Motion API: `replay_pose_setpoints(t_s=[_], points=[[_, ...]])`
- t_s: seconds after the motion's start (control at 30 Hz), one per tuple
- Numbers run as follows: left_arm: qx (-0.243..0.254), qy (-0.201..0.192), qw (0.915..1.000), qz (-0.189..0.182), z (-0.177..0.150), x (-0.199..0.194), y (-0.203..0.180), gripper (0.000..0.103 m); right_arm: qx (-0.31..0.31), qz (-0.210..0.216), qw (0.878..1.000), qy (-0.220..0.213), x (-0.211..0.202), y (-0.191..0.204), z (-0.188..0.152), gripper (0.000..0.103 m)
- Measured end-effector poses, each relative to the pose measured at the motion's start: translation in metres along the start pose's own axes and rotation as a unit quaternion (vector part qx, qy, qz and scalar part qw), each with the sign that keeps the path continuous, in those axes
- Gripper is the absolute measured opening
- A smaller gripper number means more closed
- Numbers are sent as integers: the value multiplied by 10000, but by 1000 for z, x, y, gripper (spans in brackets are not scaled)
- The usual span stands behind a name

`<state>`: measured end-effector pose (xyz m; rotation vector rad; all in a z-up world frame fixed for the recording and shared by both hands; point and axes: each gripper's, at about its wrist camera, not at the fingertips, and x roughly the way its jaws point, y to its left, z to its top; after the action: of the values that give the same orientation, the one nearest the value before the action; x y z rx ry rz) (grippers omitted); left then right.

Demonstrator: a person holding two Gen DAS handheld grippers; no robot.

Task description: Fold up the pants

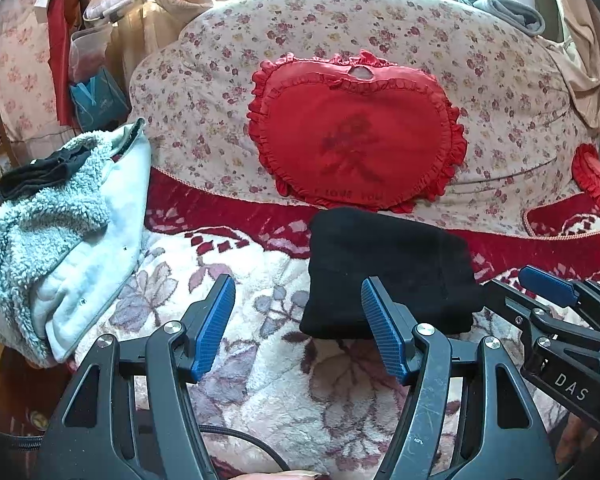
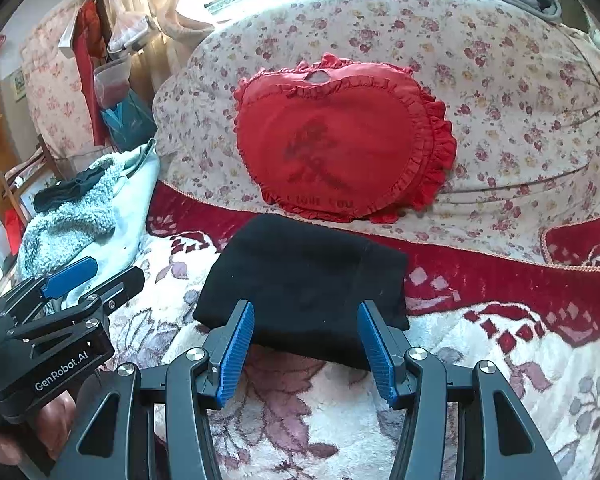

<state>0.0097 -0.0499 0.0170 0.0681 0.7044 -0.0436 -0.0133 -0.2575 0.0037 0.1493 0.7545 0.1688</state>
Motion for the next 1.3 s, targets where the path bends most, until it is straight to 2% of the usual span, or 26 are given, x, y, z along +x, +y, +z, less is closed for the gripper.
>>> replay_pose_setpoints(t_s=[0.57, 1.3], points=[[36, 189, 9998, -34, -7, 12, -3, 67, -27, 52, 9999, 104, 8, -1, -3, 52], [59, 242, 9997, -73, -11, 15, -6, 67, 24, 31, 9998, 183, 12, -6, -7, 52]])
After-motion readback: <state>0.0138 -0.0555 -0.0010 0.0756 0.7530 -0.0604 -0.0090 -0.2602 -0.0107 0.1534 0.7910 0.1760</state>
